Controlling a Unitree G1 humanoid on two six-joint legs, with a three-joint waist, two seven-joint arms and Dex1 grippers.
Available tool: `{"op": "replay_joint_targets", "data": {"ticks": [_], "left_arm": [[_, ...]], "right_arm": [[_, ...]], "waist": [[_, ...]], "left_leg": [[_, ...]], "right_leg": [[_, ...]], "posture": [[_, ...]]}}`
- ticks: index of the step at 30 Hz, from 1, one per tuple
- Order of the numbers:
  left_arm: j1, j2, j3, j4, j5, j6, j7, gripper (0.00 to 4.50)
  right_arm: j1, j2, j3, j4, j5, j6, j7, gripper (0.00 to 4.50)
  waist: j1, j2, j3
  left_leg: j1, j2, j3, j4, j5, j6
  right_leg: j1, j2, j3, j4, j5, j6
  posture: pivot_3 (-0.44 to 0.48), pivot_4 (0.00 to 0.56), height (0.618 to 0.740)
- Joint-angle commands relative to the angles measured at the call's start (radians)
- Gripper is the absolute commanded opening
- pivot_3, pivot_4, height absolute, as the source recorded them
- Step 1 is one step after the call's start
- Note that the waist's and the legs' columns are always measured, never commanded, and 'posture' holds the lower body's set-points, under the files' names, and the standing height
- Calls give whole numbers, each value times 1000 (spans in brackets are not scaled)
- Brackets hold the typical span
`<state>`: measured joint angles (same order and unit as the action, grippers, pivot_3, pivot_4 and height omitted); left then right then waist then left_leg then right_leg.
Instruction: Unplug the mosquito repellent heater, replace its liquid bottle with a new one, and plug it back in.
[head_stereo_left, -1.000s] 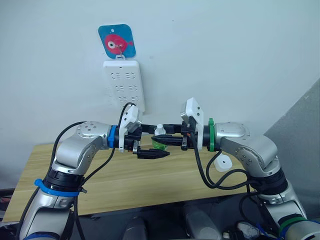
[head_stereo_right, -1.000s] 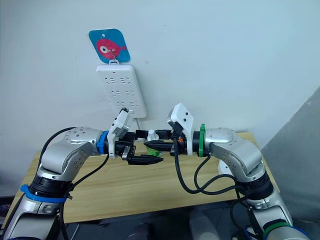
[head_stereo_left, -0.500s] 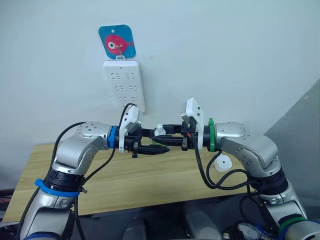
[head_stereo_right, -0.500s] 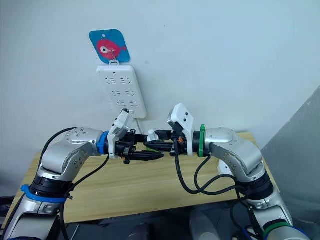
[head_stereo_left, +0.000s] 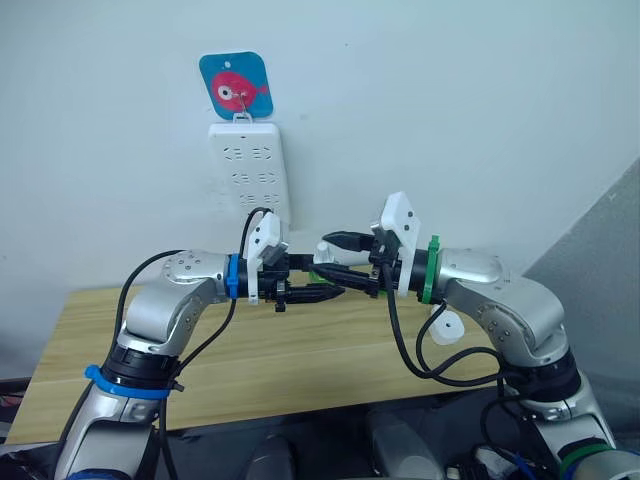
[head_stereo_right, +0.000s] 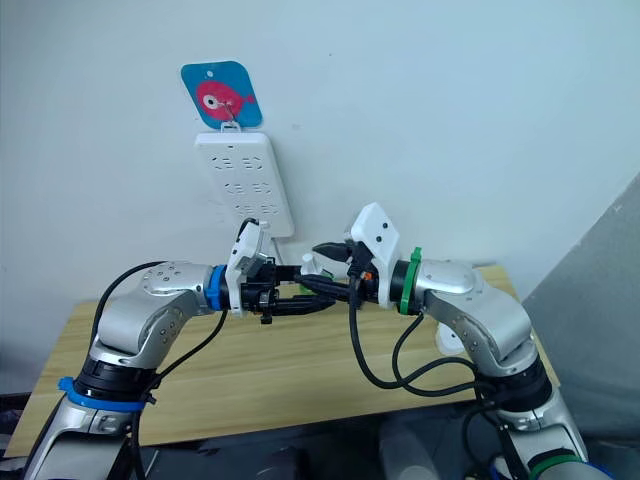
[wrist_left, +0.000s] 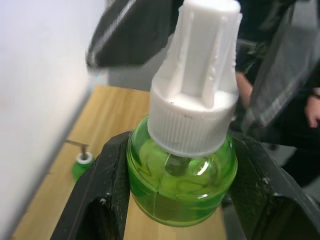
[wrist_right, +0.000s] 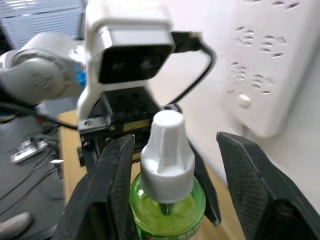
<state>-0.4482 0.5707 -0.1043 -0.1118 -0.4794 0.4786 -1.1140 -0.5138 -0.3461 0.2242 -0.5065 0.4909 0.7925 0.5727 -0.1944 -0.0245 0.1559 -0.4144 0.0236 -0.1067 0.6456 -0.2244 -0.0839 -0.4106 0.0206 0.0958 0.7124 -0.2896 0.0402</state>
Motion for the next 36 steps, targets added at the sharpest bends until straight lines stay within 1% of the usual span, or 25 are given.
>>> {"op": "replay_joint_targets", "data": {"ticks": [1,6,8,11,16,17,19,20,23,25,28,31,33,35,36], "left_arm": [[4,-24,29,-23,26,-59,59,2296],[6,-64,25,-29,47,-76,129,2296],[6,-71,24,-35,50,-78,143,2296],[9,-70,26,-39,48,-75,147,2296],[11,-65,31,-43,42,-71,148,2296],[12,-62,33,-45,37,-68,142,2296],[14,-52,34,-48,29,-64,123,2296],[13,-42,38,-47,22,-61,107,2296],[-4,-12,43,-22,14,-65,48,2296],[-14,3,40,-10,14,-74,13,2296],[-26,17,31,-3,13,-89,-40,2296],[-29,7,34,-8,11,-91,-38,2296],[-27,-5,39,-12,10,-91,-20,2296],[-21,-16,42,-19,10,-88,-1,2296],[-17,-18,41,-23,10,-87,5,2296]], "right_arm": [[14,60,11,-65,-22,-12,-90,2797],[30,132,75,-18,-91,-47,-154,2797],[32,149,82,9,-115,-72,-165,2797],[34,170,80,33,-131,-107,-169,2251],[38,164,89,46,-139,-134,-134,501],[39,157,91,48,-134,-137,-117,366],[34,136,96,54,-123,-144,-69,366],[23,116,99,61,-110,-150,-20,366],[-47,29,107,120,-72,-178,184,366],[-96,-13,110,165,-50,-189,291,366],[-185,-79,125,231,5,-168,480,366],[-233,-103,124,265,36,-132,552,366],[-242,-99,108,275,51,-106,548,366],[-241,-88,85,281,46,-102,515,1108],[-239,-84,71,279,43,-96,494,1369]], "waist": [[-1,0,0],[-1,0,-4],[0,0,-5],[0,0,-5],[-1,0,-5],[-1,0,-6],[-1,0,-6],[-1,0,-6],[-1,0,-6],[-2,0,-6],[-1,0,-6],[-2,0,-6],[-1,0,-6],[-1,0,-6],[-1,0,-6]], "left_leg": [[0,0,0,0,0,0],[1,1,0,0,0,0],[1,0,0,0,0,0],[1,0,0,0,0,0],[2,0,0,0,0,0],[2,1,0,0,0,0],[2,0,0,0,0,0],[2,0,0,0,0,0],[2,0,0,0,0,0],[5,0,0,-1,0,0],[6,0,0,-1,0,0],[6,0,0,-1,0,0],[7,1,0,-1,0,0],[6,1,0,-1,0,0],[7,1,0,-1,0,0]], "right_leg": [[0,0,0,0,0,0],[1,1,0,0,0,0],[1,1,0,0,0,0],[1,1,0,0,0,0],[1,1,0,0,0,0],[1,1,0,0,0,0],[2,1,0,0,0,0],[2,1,0,0,0,0],[2,1,0,0,0,0],[4,1,0,-1,0,-1],[6,2,0,-1,-1,-2],[6,1,0,-1,-1,-2],[6,2,-1,0,-2,-3],[6,2,-1,0,-2,-3],[6,2,-1,0,-2,-3]], "posture": [[-180,84,740],[-182,94,740],[-178,90,740],[-174,87,740],[-172,80,740],[-171,79,740],[-172,79,740],[-174,79,740],[-176,85,740],[-176,85,740],[-172,86,740],[-163,86,740],[-163,86,740],[-164,93,740],[-166,94,740]]}}
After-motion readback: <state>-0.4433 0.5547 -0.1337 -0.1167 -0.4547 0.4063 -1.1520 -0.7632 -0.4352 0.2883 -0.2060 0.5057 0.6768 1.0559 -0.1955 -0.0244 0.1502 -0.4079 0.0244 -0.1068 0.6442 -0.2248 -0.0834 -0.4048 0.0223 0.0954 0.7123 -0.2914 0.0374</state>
